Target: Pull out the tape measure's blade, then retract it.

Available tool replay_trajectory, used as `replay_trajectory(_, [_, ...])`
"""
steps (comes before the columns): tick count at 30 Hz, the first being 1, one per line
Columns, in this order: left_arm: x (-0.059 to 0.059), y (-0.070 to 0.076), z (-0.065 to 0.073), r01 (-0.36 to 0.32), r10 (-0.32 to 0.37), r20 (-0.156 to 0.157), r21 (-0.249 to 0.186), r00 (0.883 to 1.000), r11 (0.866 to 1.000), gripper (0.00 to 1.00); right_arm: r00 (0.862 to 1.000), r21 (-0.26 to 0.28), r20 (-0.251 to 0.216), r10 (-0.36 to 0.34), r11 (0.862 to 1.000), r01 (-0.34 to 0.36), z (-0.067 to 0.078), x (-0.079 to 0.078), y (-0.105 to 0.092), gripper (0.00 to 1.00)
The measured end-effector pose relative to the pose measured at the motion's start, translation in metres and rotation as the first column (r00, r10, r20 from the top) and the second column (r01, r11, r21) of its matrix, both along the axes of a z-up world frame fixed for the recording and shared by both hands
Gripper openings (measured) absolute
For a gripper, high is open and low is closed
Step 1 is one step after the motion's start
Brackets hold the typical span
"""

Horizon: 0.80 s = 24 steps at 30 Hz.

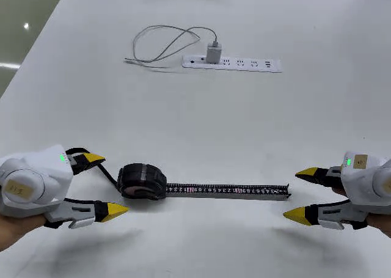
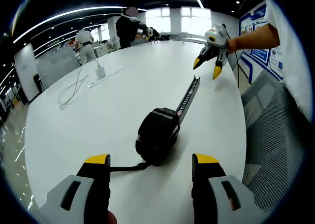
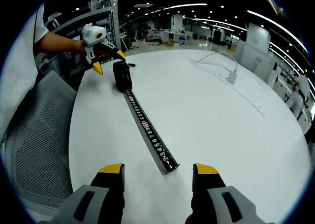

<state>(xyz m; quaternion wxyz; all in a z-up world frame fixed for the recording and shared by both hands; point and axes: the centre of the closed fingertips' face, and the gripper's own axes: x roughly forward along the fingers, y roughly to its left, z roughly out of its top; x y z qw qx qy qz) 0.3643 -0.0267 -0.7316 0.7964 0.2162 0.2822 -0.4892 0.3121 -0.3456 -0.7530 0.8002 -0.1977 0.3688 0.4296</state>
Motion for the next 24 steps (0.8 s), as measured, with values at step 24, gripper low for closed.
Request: replay_trajectory(24, [-0.022,0.031,0.016,-0.142,0.141,-0.019,-0.049,0.990,0.989,0.75,0.989,0.039,0.058,-0.139,0.990,0.137,0.029,-0.026,-0.007,0.70])
